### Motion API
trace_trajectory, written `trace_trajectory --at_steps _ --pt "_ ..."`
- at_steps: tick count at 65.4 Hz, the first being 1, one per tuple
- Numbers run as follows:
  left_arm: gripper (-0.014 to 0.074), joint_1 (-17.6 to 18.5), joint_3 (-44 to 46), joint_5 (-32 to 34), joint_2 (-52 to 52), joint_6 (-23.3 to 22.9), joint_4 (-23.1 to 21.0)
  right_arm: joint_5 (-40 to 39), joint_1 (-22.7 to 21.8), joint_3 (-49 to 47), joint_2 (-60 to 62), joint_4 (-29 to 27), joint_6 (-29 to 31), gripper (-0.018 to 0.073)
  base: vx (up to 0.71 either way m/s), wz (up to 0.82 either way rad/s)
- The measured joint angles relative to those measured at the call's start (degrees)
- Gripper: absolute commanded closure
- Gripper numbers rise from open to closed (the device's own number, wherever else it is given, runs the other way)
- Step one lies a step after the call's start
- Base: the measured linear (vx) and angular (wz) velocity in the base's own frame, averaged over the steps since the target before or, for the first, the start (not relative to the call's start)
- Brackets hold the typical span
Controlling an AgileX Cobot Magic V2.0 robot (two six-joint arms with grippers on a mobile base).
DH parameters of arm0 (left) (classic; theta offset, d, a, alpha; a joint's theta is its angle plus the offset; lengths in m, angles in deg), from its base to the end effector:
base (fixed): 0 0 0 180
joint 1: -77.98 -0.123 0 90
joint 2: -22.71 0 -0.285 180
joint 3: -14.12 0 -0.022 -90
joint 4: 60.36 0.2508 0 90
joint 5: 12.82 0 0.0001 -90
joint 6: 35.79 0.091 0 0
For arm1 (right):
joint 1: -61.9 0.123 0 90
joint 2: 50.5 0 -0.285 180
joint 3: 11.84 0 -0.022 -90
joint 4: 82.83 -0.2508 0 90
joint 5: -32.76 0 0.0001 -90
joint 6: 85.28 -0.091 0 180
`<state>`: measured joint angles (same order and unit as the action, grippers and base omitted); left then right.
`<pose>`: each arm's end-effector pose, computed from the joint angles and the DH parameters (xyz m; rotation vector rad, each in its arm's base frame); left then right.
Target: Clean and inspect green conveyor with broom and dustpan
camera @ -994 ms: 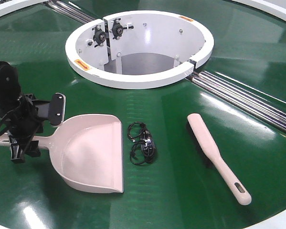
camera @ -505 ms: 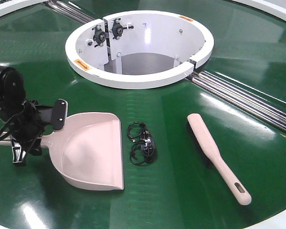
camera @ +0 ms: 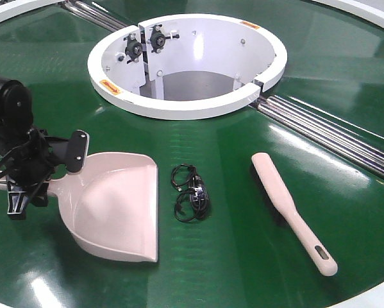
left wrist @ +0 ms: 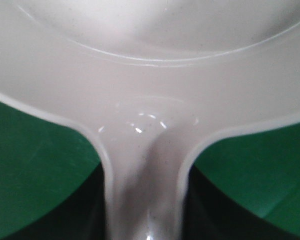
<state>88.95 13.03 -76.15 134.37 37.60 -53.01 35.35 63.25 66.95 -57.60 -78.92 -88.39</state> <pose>0.3469 -0.0566 0.2210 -2.1649 -2.2640 -0.2119 0.0567 0.0010 0.2005 -0.0265 1.5439 0.0053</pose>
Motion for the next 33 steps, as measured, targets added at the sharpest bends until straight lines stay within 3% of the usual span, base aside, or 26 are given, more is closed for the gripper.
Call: trace_trajectory --at_steps 17,33 --pt "0.0604 2.89 0.00 0.76 0.06 -2.45 2.87 0.00 0.00 0.00 0.00 0.00 0.00 0.0568 0.00 0.00" --pt "0.0604 3.16 0.11 -1.77 3.16 -8.21 4.70 0.00 0.00 0.00 0.00 0.00 0.00 0.0568 0.00 0.00"
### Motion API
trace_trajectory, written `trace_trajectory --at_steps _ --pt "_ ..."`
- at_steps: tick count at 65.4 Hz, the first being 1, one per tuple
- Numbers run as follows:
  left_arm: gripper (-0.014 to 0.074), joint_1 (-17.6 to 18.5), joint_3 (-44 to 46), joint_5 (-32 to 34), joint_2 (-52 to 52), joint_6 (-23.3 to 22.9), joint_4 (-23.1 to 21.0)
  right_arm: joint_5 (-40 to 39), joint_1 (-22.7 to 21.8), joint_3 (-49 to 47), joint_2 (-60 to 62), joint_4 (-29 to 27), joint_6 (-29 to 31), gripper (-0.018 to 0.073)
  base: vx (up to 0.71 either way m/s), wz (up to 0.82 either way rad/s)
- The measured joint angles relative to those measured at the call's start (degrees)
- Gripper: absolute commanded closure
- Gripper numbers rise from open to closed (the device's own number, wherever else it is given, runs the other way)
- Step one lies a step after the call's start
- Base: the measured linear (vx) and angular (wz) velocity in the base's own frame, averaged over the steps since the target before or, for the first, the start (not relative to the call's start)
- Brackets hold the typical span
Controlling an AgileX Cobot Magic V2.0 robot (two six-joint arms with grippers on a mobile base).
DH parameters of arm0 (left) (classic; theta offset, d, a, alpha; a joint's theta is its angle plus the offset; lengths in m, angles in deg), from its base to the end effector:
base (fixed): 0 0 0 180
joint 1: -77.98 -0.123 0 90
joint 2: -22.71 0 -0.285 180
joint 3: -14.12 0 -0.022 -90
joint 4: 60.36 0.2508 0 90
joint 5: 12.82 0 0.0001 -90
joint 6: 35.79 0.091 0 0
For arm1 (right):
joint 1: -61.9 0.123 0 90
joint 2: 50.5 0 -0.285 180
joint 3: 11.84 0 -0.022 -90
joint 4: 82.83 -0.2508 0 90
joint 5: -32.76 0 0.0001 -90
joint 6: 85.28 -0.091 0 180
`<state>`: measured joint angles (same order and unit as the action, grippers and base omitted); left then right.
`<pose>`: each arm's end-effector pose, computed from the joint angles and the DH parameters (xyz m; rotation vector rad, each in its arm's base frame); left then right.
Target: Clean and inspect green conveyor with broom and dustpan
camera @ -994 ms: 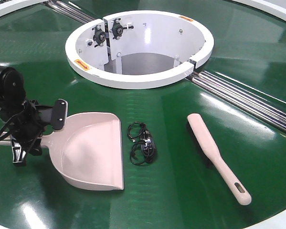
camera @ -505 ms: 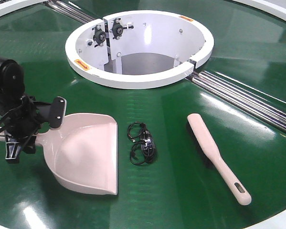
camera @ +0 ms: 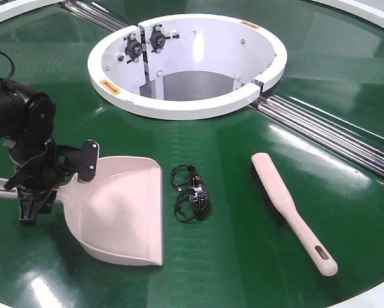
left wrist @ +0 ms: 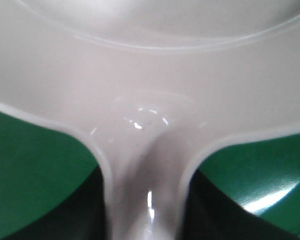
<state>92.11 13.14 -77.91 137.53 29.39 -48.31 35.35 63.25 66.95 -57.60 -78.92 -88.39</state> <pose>0.3478 -0.0698 0.2030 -2.0407 -2.2472 -0.2509 0.0567 0.0010 0.2005 -0.0265 1.5439 0.0053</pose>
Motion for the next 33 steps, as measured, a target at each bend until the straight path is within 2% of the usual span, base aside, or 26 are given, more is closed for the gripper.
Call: trace_trajectory --at_steps 33 --pt "0.0604 0.04 0.11 -0.58 0.61 -1.35 -0.15 0.00 0.00 0.00 0.00 0.00 0.00 0.0568 0.00 0.00"
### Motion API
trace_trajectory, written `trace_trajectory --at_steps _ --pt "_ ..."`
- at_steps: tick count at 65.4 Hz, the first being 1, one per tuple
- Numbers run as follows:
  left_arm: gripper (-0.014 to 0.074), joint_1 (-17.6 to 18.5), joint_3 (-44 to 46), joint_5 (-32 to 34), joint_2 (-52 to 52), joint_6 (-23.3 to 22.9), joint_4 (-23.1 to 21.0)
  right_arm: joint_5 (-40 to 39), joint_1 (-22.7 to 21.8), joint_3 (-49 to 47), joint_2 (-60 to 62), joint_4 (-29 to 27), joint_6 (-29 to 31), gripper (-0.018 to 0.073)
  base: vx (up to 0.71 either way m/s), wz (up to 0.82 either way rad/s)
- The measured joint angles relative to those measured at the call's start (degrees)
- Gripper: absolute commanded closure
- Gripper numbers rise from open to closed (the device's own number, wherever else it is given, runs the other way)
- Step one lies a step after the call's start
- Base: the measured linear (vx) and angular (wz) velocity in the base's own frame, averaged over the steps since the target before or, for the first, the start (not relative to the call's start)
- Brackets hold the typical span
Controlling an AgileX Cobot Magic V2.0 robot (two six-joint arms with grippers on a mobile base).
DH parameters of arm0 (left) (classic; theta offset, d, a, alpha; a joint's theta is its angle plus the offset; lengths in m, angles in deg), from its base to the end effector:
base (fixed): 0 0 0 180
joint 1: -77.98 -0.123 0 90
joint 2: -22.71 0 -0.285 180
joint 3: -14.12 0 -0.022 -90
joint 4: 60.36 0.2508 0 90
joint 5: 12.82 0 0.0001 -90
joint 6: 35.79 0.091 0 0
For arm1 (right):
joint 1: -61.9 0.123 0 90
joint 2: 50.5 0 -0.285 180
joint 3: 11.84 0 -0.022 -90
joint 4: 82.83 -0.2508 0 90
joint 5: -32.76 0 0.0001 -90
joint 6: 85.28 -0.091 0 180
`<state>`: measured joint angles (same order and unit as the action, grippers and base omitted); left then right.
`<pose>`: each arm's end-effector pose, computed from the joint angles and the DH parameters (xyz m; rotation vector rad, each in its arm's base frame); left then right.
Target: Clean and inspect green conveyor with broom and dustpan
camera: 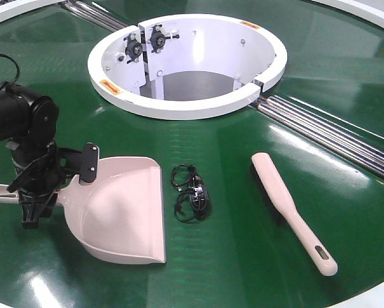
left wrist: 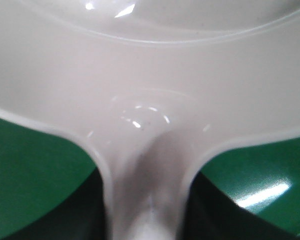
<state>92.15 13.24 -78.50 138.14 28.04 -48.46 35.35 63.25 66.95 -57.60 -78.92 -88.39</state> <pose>0.3479 -0.0702 0.1996 -2.0047 -2.2617 -0.2362 0.0567 0.0010 0.2005 -0.0265 1.5439 0.0053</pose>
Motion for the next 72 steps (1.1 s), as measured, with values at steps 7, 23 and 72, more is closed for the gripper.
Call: trace_trajectory --at_steps 7,23,72 --pt "0.0604 0.00 0.00 0.00 0.00 -0.06 -0.10 0.00 0.00 0.00 0.00 0.00 0.00 0.0568 0.00 0.00" --pt "0.0604 0.00 0.00 0.00 0.00 -0.07 -0.10 0.00 0.00 0.00 0.00 0.00 0.00 0.0568 0.00 0.00" --pt "0.0603 0.00 0.00 0.00 0.00 -0.12 -0.17 0.00 0.00 0.00 0.00 0.00 0.00 0.0568 0.00 0.00"
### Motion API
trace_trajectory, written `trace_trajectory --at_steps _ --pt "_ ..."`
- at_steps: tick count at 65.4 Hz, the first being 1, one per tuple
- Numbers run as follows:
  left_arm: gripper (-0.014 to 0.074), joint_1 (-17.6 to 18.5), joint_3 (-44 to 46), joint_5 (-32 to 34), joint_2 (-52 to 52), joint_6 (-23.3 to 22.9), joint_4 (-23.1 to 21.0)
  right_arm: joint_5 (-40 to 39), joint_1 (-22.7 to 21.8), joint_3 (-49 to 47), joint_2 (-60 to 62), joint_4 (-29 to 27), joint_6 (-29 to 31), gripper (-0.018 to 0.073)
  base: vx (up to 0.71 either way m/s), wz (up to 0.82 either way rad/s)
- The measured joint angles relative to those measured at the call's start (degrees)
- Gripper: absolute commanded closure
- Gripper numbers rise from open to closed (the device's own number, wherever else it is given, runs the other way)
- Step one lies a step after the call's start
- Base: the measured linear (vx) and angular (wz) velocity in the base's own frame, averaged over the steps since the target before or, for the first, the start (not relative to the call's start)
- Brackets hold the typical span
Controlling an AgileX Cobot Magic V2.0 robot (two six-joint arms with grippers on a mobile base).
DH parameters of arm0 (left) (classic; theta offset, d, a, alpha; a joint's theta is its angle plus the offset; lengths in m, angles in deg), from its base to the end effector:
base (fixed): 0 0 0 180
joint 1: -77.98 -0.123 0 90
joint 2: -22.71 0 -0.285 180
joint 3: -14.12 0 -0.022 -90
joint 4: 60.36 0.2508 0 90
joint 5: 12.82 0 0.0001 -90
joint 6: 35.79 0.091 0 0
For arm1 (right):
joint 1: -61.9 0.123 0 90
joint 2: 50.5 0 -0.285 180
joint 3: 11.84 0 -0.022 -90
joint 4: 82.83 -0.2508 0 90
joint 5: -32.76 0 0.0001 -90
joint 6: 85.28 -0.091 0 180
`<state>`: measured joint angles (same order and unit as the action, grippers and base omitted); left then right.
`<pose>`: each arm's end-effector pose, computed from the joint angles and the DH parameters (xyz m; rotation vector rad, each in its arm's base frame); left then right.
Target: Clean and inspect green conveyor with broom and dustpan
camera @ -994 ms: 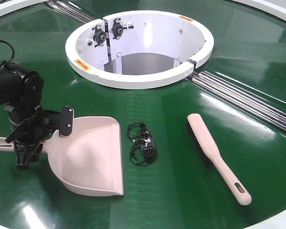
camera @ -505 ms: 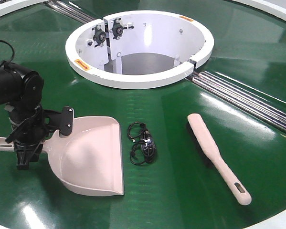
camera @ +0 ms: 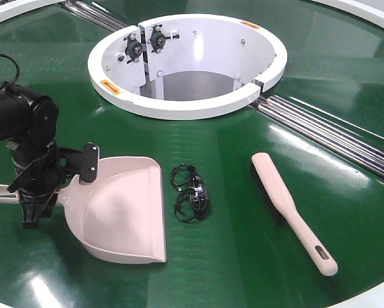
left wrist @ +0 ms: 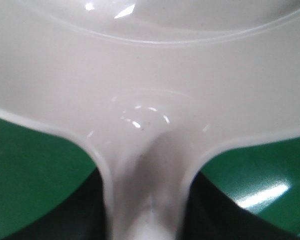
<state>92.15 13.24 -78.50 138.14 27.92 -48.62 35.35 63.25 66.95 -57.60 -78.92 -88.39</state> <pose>0.3478 -0.0704 0.1996 -2.0019 -2.2661 -0.2330 0.0567 0.0010 0.2005 -0.0265 1.5439 0.0053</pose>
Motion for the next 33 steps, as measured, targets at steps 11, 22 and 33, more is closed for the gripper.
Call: trace_trajectory --at_steps 11,22,33 --pt "0.0603 0.00 0.00 0.00 0.00 0.00 0.00 -0.51 0.00 0.00 0.00 0.00 0.00 0.0568 0.00 0.00" --pt "0.0604 0.00 0.00 0.00 0.00 0.00 -0.07 -9.87 0.00 0.11 0.00 0.00 0.00 0.0568 0.00 0.00" --pt "0.0603 0.00 0.00 0.00 0.00 0.00 -0.07 -11.33 0.00 -6.33 -1.70 0.00 -0.06 0.0568 0.00 0.00"
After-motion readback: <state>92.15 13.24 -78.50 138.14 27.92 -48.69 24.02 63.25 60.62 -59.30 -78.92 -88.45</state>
